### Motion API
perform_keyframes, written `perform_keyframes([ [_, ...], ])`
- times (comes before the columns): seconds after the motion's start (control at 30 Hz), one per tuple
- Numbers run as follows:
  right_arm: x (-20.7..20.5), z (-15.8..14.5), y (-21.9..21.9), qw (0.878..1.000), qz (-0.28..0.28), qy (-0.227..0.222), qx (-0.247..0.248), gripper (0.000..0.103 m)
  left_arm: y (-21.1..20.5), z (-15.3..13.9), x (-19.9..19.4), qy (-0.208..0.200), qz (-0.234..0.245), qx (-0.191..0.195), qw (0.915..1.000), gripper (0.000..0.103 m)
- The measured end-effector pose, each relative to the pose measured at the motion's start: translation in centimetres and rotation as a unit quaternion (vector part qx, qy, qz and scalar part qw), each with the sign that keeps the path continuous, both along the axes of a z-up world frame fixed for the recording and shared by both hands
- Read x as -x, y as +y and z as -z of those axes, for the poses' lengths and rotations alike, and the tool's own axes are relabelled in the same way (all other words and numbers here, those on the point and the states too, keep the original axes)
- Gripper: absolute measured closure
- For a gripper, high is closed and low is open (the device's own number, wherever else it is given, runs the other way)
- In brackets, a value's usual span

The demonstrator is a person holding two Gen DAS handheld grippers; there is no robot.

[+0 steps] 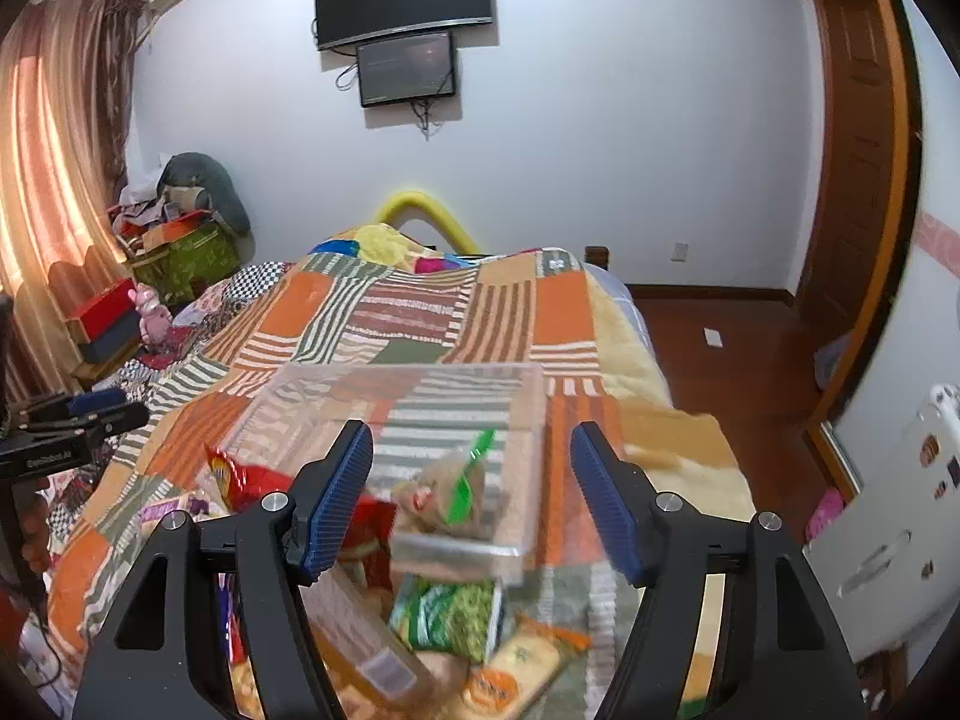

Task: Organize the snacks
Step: 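Grasp purple-label biscuit stick with left tool while right grasps orange-label bun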

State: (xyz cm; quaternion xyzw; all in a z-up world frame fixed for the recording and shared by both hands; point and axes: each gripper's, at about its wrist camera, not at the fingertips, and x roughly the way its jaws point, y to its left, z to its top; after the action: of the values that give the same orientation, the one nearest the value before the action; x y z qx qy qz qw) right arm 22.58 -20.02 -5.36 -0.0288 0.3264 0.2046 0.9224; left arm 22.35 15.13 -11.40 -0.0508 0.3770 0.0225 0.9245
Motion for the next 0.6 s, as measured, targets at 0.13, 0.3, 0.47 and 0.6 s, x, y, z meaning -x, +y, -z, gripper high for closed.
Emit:
perform_keyframes([
  [0.13, 0.9, 1.3, -0.7, 1.000, 0.016, 0.018, 0.008, 0.035, 2.8, 3.2, 0.9, 0.035, -0.011, -0.001, 0.9993, 0.039],
  [0.3, 1.6, 3.9, -1.5, 0.997, 0.038, 0.058, 0.022, 0.035, 4.5, 6.8, 1.7, 0.070, 0.003, 0.003, 0.9975, 0.037],
  [0.47, 2.0, 6.3, -2.0, 0.992, 0.057, 0.103, 0.033, 0.035, 4.4, 9.4, 2.6, 0.083, 0.039, -0.001, 0.9958, 0.026],
  [0.6, 2.0, 7.8, -2.1, 0.989, 0.063, 0.127, 0.039, 0.035, 4.0, 10.5, 1.9, 0.084, 0.061, -0.011, 0.9945, 0.025],
])
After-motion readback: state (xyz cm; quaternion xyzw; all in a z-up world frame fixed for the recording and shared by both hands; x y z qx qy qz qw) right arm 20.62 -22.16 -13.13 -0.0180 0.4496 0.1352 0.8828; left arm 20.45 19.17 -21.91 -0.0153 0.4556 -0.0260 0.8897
